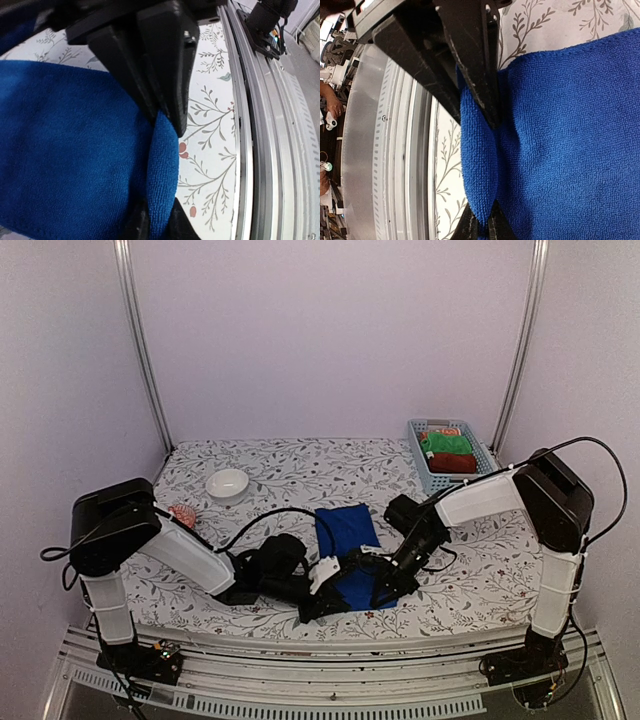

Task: Roll the towels
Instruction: Roll the towel at the center of the board.

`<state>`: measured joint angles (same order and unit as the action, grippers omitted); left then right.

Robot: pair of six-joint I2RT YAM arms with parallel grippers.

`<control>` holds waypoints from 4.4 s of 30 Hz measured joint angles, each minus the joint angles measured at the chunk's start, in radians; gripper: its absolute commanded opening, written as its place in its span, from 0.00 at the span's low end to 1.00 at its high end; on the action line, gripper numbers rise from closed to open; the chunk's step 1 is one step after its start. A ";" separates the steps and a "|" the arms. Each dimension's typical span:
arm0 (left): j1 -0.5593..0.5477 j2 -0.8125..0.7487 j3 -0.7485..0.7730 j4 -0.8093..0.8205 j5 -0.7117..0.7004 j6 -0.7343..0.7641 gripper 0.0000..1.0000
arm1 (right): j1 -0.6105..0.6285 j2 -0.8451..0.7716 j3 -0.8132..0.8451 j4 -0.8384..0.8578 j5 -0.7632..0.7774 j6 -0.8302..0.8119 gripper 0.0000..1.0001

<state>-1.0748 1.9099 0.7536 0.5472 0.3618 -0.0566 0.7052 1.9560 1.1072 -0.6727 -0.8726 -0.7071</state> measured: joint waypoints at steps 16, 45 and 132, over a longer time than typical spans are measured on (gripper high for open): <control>0.144 0.110 0.082 -0.043 0.315 -0.220 0.00 | -0.072 0.256 0.213 -0.279 -0.160 -0.093 0.05; -0.063 -0.242 0.094 -0.462 -0.278 0.003 0.34 | -0.079 0.388 0.377 -0.483 -0.167 0.143 0.04; 0.111 0.138 0.405 -0.681 0.376 -0.417 0.00 | 0.315 -0.281 -0.242 0.373 0.656 0.019 0.04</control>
<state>-0.9642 2.0483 1.1587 -0.1341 0.7376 -0.4736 1.0203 1.6749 0.8650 -0.2996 -0.2169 -0.6876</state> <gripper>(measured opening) 0.055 0.087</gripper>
